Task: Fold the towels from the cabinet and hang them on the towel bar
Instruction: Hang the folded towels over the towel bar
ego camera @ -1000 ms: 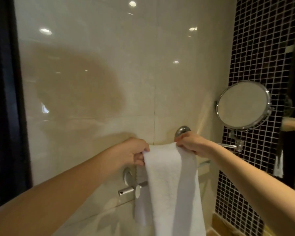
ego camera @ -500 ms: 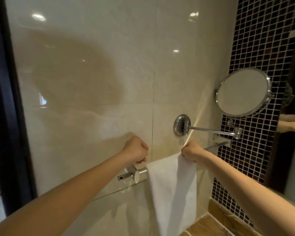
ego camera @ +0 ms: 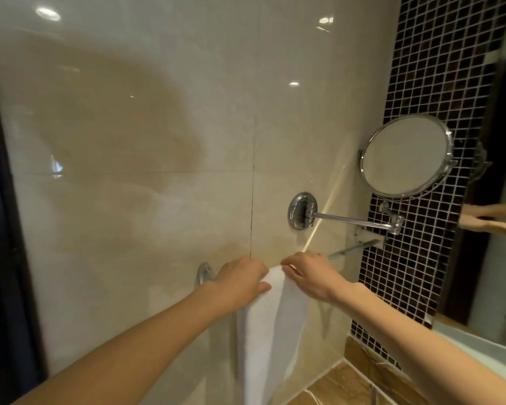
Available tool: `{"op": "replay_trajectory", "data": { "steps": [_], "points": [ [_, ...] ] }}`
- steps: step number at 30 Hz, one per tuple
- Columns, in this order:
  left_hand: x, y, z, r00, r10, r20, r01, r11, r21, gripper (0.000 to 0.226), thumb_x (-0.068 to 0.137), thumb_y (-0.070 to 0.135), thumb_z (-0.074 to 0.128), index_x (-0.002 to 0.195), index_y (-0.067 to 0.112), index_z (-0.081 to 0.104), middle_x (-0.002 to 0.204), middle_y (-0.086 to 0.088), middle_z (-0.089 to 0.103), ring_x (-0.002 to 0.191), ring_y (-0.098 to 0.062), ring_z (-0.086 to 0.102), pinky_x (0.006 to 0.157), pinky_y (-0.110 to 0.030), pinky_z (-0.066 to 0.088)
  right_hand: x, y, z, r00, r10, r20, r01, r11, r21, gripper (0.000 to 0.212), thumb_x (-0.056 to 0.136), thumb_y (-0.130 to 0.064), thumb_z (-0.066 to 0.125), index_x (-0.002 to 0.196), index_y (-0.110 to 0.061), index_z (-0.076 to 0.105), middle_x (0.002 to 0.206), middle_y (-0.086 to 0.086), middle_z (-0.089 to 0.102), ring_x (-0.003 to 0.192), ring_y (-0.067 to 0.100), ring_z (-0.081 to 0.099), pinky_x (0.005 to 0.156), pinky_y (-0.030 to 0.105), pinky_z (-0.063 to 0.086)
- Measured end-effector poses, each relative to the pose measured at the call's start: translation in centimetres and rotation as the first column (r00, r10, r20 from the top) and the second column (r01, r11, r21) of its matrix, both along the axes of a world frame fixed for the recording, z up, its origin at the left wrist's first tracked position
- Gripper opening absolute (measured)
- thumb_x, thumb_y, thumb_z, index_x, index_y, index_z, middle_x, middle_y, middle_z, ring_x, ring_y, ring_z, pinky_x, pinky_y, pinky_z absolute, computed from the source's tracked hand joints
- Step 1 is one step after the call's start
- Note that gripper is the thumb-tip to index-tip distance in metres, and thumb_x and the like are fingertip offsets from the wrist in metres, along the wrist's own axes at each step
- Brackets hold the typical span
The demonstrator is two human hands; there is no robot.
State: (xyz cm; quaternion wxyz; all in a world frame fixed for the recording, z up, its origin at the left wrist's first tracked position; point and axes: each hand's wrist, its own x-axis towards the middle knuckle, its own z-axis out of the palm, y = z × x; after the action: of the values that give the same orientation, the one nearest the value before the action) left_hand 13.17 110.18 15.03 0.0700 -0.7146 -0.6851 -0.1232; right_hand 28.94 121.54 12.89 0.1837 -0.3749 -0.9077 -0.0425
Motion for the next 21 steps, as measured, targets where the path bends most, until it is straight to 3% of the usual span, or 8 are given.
{"op": "replay_trajectory", "data": {
  "steps": [5, 8, 11, 15, 21],
  "points": [
    [-0.1, 0.8, 0.3, 0.997, 0.063, 0.047, -0.058, 0.995, -0.087, 0.026, 0.092, 0.036, 0.053, 0.074, 0.018, 0.048, 0.1, -0.016, 0.063, 0.096, -0.037, 0.057, 0.073, -0.034, 0.041, -0.8, -0.2, -0.3, 0.995, 0.025, -0.1, -0.035, 0.995, -0.09, 0.036, 0.1, -0.03, 0.038, 0.093, -0.008, 0.066, 0.096, 0.01, 0.068, 0.089, 0.03, 0.059, 0.079, 0.042, 0.045],
    [0.0, 1.3, 0.6, 0.996, 0.084, 0.043, -0.077, 0.988, -0.135, 0.029, 0.093, 0.034, 0.052, 0.091, 0.006, 0.057, 0.108, -0.018, 0.061, 0.101, -0.038, 0.057, 0.077, -0.035, 0.043, -1.1, -0.2, -0.3, 0.995, 0.016, -0.101, -0.024, 0.997, -0.076, 0.036, 0.1, -0.029, 0.035, 0.086, -0.01, 0.063, 0.09, 0.009, 0.067, 0.086, 0.029, 0.058, 0.078, 0.038, 0.043],
    [0.4, 1.0, 0.7, 0.994, 0.071, -0.079, -0.08, 0.99, -0.118, 0.028, 0.094, 0.035, 0.049, 0.102, 0.009, 0.055, 0.114, -0.014, 0.059, 0.104, -0.035, 0.056, 0.073, -0.034, 0.038, -1.0, -0.6, -0.6, 0.994, 0.056, -0.095, -0.053, 0.998, 0.037, 0.035, 0.101, -0.031, 0.032, 0.093, -0.016, 0.063, 0.097, 0.003, 0.067, 0.094, 0.023, 0.058, 0.089, 0.036, 0.036],
    [0.5, 0.5, 0.7, 0.979, 0.076, -0.191, -0.078, 0.997, -0.002, 0.029, 0.088, 0.039, 0.056, 0.102, 0.013, 0.054, 0.11, -0.011, 0.059, 0.099, -0.032, 0.058, 0.067, -0.031, 0.036, -0.8, -1.1, -1.2, 0.984, 0.147, -0.103, -0.142, 0.988, 0.054, 0.033, 0.101, -0.032, 0.036, 0.107, -0.017, 0.065, 0.109, 0.002, 0.068, 0.101, 0.023, 0.059, 0.092, 0.037, 0.04],
    [0.5, 0.5, 0.9, 0.978, 0.093, -0.185, -0.095, 0.995, -0.005, 0.023, 0.085, 0.032, 0.064, 0.091, 0.011, 0.056, 0.105, -0.012, 0.061, 0.096, -0.034, 0.059, 0.067, -0.032, 0.038, -0.5, -2.0, -1.8, 0.971, 0.174, -0.166, -0.153, 0.979, 0.134, 0.031, 0.1, -0.029, 0.041, 0.081, -0.009, 0.054, 0.08, 0.006, 0.058, 0.076, 0.029, 0.052, 0.069, 0.044, 0.043]
  ]
}}
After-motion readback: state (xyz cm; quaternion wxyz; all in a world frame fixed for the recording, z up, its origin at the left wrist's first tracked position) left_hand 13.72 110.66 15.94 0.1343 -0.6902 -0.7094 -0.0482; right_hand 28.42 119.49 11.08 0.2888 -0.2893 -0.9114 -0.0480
